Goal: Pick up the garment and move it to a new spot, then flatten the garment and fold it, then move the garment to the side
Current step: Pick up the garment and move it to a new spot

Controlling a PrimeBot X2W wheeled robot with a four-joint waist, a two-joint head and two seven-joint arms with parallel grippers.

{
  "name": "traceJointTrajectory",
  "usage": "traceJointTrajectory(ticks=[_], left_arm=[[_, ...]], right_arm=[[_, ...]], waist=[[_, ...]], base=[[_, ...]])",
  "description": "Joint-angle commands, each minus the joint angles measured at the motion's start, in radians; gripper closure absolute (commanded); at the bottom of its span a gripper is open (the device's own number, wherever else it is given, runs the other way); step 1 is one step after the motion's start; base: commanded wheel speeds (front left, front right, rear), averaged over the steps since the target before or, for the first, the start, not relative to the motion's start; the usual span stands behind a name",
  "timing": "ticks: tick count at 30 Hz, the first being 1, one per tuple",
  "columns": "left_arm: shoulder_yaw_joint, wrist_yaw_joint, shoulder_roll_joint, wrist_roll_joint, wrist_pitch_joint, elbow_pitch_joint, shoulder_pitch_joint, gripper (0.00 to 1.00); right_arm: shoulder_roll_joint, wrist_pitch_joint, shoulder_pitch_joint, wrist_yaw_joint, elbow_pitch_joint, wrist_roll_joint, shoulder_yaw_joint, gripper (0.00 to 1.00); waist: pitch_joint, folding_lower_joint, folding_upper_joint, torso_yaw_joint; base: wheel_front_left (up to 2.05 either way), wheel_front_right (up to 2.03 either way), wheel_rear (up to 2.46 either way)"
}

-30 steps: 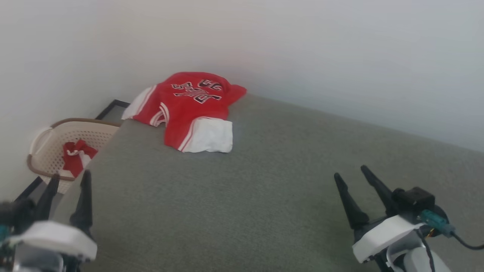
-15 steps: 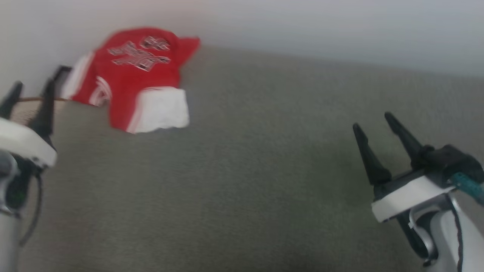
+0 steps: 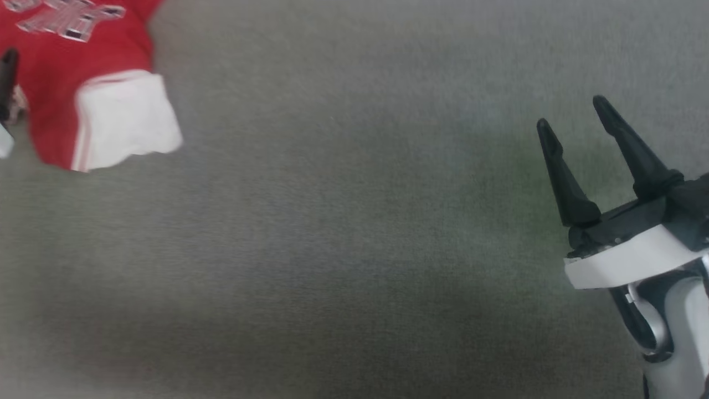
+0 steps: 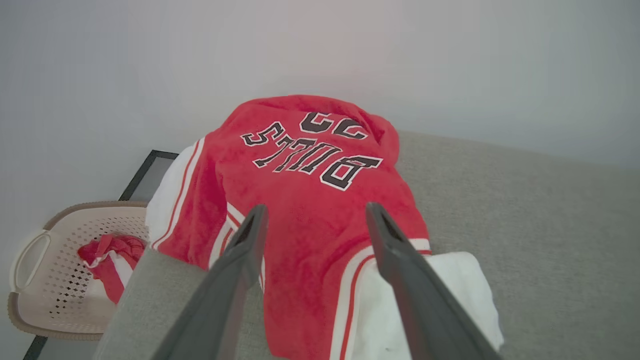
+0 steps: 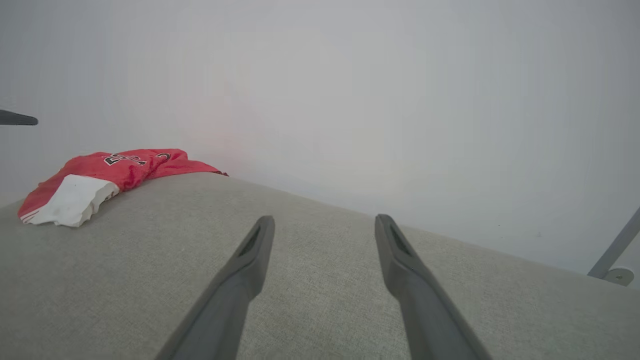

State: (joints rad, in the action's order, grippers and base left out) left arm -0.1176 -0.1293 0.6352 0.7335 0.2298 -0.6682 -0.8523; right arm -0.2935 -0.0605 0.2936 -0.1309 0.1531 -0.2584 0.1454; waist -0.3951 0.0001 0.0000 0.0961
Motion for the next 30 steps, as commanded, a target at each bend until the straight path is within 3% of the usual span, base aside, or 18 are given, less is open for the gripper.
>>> traceJointTrajectory(ticks=[1, 8, 16, 22, 23, 24, 25, 30], left_arm=[[-0.018, -0.001, 0.001, 0.017, 0.018, -0.054, -0.046, 0.0], [-0.084, -0.001, -0.003, 0.024, 0.099, -0.241, -0.165, 0.0], [-0.153, -0.001, -0.06, 0.03, 0.203, -0.453, -0.225, 0.0], [-0.205, -0.001, -0.094, 0.048, 0.257, -0.515, -0.238, 0.0], [-0.208, -0.001, -0.093, 0.048, 0.255, -0.519, -0.242, 0.53], [-0.213, -0.001, -0.088, 0.044, 0.237, -0.514, -0.248, 0.85], [-0.213, -0.001, -0.081, 0.047, 0.218, -0.511, -0.257, 1.0], [-0.231, -0.001, -0.027, 0.039, 0.127, -0.481, -0.31, 1.0]], right_arm=[[-0.005, 0.009, 0.017, 0.0, 0.028, 0.008, -0.005, 0.0], [-0.008, 0.051, 0.021, 0.0, 0.1, 0.024, -0.014, 0.0], [-0.006, 0.099, 0.027, 0.0, 0.161, 0.033, -0.023, 0.0], [-0.005, 0.12, 0.041, 0.0, 0.18, 0.031, -0.016, 0.0], [-0.005, 0.121, 0.041, 0.0, 0.18, 0.031, -0.016, 0.0], [-0.003, 0.12, 0.041, 0.0, 0.178, 0.031, -0.018, 0.0], [-0.001, 0.119, 0.04, 0.0, 0.175, 0.03, -0.018, 0.0], [0.006, 0.096, 0.027, 0.0, 0.145, 0.023, -0.018, 0.0]], waist=[[-0.077, -0.0001, 0.0, -0.037], [-0.144, -0.0001, 0.0, -0.042], [-0.182, -0.0001, 0.0, -0.036], [-0.184, -0.0001, 0.0, -0.028], [-0.182, -0.0001, 0.0, -0.027], [-0.178, -0.0001, 0.0, -0.024], [-0.173, -0.0001, 0.0, -0.022], [-0.125, -0.0001, 0.0, -0.013]], base=[[0.0, 0.0, 0.0], [0.0, 0.0, 0.0], [0.0, 0.0, 0.0], [0.0, 0.0, 0.0], [0.0, 0.0, 0.0], [0.0, 0.0, 0.0], [0.0, 0.0, 0.0], [0.0, 0.0, 0.0]])
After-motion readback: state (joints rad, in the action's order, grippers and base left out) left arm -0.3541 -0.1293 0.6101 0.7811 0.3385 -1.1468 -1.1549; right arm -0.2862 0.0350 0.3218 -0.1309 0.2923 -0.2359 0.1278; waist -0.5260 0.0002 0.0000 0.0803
